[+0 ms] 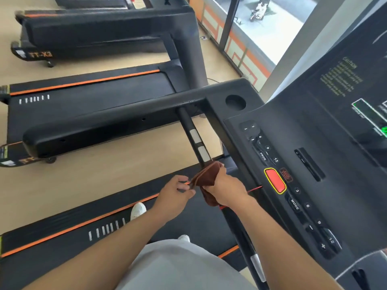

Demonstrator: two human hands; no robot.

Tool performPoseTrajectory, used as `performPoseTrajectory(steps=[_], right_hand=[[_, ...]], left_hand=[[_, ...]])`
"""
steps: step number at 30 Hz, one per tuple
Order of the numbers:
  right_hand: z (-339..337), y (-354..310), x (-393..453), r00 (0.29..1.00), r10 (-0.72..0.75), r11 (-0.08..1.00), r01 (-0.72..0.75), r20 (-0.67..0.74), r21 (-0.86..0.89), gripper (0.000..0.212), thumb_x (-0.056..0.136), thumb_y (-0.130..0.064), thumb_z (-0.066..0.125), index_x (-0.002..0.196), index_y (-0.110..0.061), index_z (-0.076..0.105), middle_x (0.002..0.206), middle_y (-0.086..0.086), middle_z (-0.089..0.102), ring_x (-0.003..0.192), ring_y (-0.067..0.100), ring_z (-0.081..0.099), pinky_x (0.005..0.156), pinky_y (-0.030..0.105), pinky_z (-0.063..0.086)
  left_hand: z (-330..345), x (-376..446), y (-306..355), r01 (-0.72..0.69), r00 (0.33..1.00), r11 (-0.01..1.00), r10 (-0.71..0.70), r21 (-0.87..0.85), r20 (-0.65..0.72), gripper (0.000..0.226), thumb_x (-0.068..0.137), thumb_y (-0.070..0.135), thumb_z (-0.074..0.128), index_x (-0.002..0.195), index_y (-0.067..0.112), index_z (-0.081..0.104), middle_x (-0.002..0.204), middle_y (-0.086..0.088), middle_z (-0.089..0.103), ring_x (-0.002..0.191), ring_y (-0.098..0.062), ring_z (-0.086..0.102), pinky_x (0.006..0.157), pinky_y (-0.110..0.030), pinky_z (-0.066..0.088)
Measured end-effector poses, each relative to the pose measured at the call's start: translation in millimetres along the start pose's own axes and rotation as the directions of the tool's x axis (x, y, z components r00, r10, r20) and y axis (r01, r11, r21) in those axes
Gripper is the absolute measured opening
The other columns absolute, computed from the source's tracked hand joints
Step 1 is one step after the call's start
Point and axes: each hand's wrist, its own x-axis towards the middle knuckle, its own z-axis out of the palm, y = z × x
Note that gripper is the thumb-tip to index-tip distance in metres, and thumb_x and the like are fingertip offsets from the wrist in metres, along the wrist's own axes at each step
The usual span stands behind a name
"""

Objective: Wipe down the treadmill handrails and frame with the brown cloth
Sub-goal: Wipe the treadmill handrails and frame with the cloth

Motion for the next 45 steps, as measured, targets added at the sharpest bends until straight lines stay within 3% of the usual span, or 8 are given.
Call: performPoseTrajectory(steps=[8, 13, 16, 23, 27, 32, 38, 45], right_hand=[[-59, -25, -45, 0.993, -0.119, 0.914, 0.109, -0.003, -0.392, 0.054, 0.099, -0.024, 0.046, 0.152, -0.025, 0.033, 0.125, 0.007, 0.067, 0.114, 0.033, 0.065, 0.081, 0.038, 0.041], [-57, -79, -63, 0.897, -0.443, 0.891, 0.440, -0.002, 0.111, 0.057, 0.086, -0.013, 0.055, 0.132, -0.047, 0.048, 0.110, -0.014, 0.065, 0.102, 0.013, 0.062, 0.087, 0.035, 0.052], [-29, -117, -51, 0.775, -0.632, 0.737, 0.611, -0.028, 0.288, 0.077, 0.079, -0.002, 0.061, 0.141, -0.046, 0.050, 0.141, -0.026, 0.052, 0.134, -0.003, 0.043, 0.115, 0.029, 0.039], [12, -208, -20, 0.649, -0.758, 0.617, 0.678, 0.070, 0.399, 0.094, 0.078, -0.029, 0.090, 0.144, -0.062, 0.031, 0.158, -0.048, 0.002, 0.152, -0.008, -0.011, 0.128, 0.033, 0.012], [13, -264, -5, 0.675, -0.735, 0.549, 0.529, 0.071, 0.647, 0.108, 0.064, -0.055, 0.093, 0.153, -0.051, 0.033, 0.164, -0.030, 0.015, 0.153, 0.003, 0.022, 0.120, 0.035, 0.036], [20, -337, 20, 0.787, -0.611, 0.706, 0.492, 0.088, 0.510, 0.067, 0.077, -0.045, 0.088, 0.136, -0.044, 0.057, 0.125, -0.025, 0.065, 0.117, 0.000, 0.061, 0.101, 0.035, 0.055], [26, -395, 18, 0.758, -0.638, 0.729, 0.538, 0.137, 0.423, 0.028, 0.093, -0.026, 0.077, 0.118, -0.037, 0.076, 0.092, -0.021, 0.076, 0.078, -0.009, 0.067, 0.067, 0.008, 0.049], [15, -428, 15, 0.718, -0.691, 0.718, 0.695, 0.084, -0.035, 0.028, 0.097, -0.046, 0.066, 0.125, -0.048, 0.071, 0.106, -0.016, 0.078, 0.087, 0.011, 0.070, 0.076, 0.025, 0.054]], left_hand=[[-33, -1, 24, -0.045, 0.998, 0.992, 0.041, -0.115, -0.044, 0.041, 0.094, 0.059, 0.053, 0.121, 0.031, 0.065, 0.119, 0.017, 0.066, 0.109, -0.004, 0.058, 0.087, -0.025, 0.040], [-83, 13, 44, 0.040, 0.996, 0.938, -0.010, -0.345, 0.088, 0.056, 0.087, 0.073, 0.051, 0.093, 0.023, 0.076, 0.098, 0.004, 0.079, 0.098, -0.016, 0.073, 0.103, -0.042, 0.052], [-128, 18, 45, 0.129, 0.976, 0.882, -0.030, -0.454, 0.218, 0.046, 0.092, 0.062, 0.055, 0.090, 0.018, 0.068, 0.092, -0.003, 0.074, 0.085, -0.018, 0.069, 0.085, -0.035, 0.054], [-215, 29, 14, -0.029, 0.972, 0.881, -0.085, -0.473, -0.217, 0.021, 0.102, 0.022, 0.056, 0.105, 0.021, 0.077, 0.100, -0.002, 0.078, 0.101, -0.024, 0.073, 0.083, -0.037, 0.061], [-272, 29, -4, -0.178, 0.936, 0.957, 0.093, -0.228, -0.340, 0.018, 0.101, 0.027, 0.058, 0.102, 0.034, 0.075, 0.098, 0.013, 0.076, 0.096, -0.006, 0.069, 0.090, -0.033, 0.056], [-340, 26, -28, -0.224, 0.929, 0.960, 0.159, -0.166, -0.334, 0.019, 0.101, 0.027, 0.058, 0.106, 0.037, 0.073, 0.105, 0.020, 0.074, 0.103, -0.001, 0.067, 0.093, -0.025, 0.053], [-384, 19, -61, -0.197, 0.899, 0.965, 0.107, -0.174, -0.425, 0.015, 0.099, 0.029, 0.062, 0.105, 0.036, 0.074, 0.102, 0.019, 0.074, 0.101, 0.001, 0.067, 0.090, -0.022, 0.051], [-394, 12, -74, -0.224, 0.858, 0.953, 0.094, -0.204, -0.505, 0.015, 0.099, 0.032, 0.061, 0.107, 0.034, 0.073, 0.094, 0.012, 0.075, 0.091, -0.006, 0.069, 0.077, -0.013, 0.052]])
